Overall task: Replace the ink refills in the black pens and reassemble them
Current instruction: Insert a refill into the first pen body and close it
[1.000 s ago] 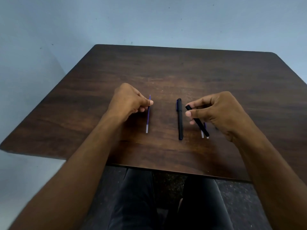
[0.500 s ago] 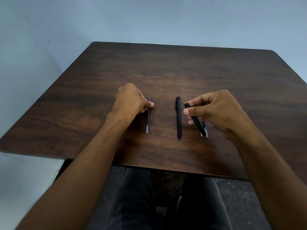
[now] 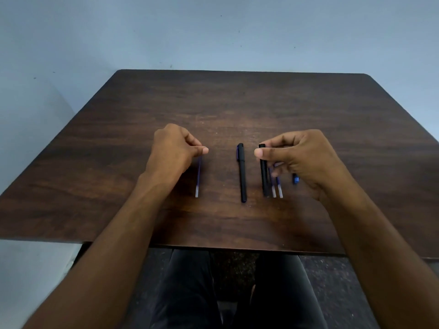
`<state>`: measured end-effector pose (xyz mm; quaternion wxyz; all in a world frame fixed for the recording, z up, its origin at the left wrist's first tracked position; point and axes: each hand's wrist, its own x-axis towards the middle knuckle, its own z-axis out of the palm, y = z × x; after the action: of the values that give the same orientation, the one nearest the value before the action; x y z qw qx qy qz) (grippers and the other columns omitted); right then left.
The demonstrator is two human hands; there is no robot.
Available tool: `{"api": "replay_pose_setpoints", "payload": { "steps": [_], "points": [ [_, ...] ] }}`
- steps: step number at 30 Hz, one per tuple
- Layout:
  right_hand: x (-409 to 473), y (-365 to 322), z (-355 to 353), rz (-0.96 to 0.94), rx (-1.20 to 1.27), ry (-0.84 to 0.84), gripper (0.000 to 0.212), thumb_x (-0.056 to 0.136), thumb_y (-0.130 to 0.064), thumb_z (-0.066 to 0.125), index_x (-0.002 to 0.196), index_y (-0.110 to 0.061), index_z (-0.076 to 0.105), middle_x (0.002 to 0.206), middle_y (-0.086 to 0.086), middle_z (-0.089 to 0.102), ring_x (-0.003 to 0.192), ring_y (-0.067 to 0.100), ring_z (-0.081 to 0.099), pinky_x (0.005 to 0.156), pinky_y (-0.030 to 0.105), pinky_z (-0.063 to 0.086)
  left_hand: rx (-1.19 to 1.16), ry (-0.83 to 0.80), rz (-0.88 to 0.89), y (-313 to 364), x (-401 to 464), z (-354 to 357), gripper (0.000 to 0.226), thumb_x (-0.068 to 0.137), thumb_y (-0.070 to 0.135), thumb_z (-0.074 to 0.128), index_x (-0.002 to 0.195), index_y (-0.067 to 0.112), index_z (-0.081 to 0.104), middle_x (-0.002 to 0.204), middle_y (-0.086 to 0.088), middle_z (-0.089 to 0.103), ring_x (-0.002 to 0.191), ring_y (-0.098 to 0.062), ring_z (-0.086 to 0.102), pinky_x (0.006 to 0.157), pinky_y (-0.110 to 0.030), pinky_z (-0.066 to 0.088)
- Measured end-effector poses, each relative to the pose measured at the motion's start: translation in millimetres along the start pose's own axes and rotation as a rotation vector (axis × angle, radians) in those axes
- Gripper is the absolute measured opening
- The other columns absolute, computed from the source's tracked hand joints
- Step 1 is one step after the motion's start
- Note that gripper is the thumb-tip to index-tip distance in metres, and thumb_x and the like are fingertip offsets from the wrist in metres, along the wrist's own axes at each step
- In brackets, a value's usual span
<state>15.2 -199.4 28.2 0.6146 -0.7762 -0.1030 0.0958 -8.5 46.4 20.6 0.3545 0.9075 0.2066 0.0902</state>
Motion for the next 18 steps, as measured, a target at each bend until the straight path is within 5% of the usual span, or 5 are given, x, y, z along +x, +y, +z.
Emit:
{"api": "replay_pose_setpoints", "payload": {
  "steps": [3, 7, 18],
  "points": [
    [-1.2, -0.1, -3.4, 0.002, 0.149, 0.019, 0.026, 0.072, -0.017, 0.088, 0.088, 0.001, 0.078, 0.084, 0.021, 0.077, 0.067, 0.024, 0.067, 0.059, 0.033, 0.058, -0.138, 0.027, 0.197, 13.5, -15.9, 7.6, 0.013, 0.073, 0.035, 0.084, 0.075, 0.027, 0.074, 0.071, 0.013, 0.071, 0.066, 0.007, 0.064, 0.056, -0.004, 0.044],
    [-3.8, 0.3, -6.4, 0.021, 0.348, 0.050, 0.038, 0.063, -0.017, 0.087, 0.089, 0.007, 0.075, 0.078, 0.019, 0.075, 0.063, 0.022, 0.068, 0.059, 0.030, 0.060, -0.250, -0.047, 0.331, 35.0, -33.7, 27.2, 0.011, 0.076, 0.040, 0.080, 0.081, 0.031, 0.076, 0.076, 0.016, 0.073, 0.073, 0.005, 0.067, 0.068, -0.019, 0.054],
    [-7.8, 11.7, -17.5, 0.028, 0.434, 0.057, 0.030, 0.066, -0.012, 0.087, 0.085, 0.004, 0.070, 0.079, 0.020, 0.078, 0.069, 0.030, 0.077, 0.064, 0.036, 0.064, -0.385, -0.154, 0.418, 50.8, -55.2, 57.9, 0.026, 0.074, 0.040, 0.082, 0.098, 0.030, 0.079, 0.089, 0.017, 0.076, 0.084, 0.005, 0.070, 0.080, -0.029, 0.059]
  ]
}}
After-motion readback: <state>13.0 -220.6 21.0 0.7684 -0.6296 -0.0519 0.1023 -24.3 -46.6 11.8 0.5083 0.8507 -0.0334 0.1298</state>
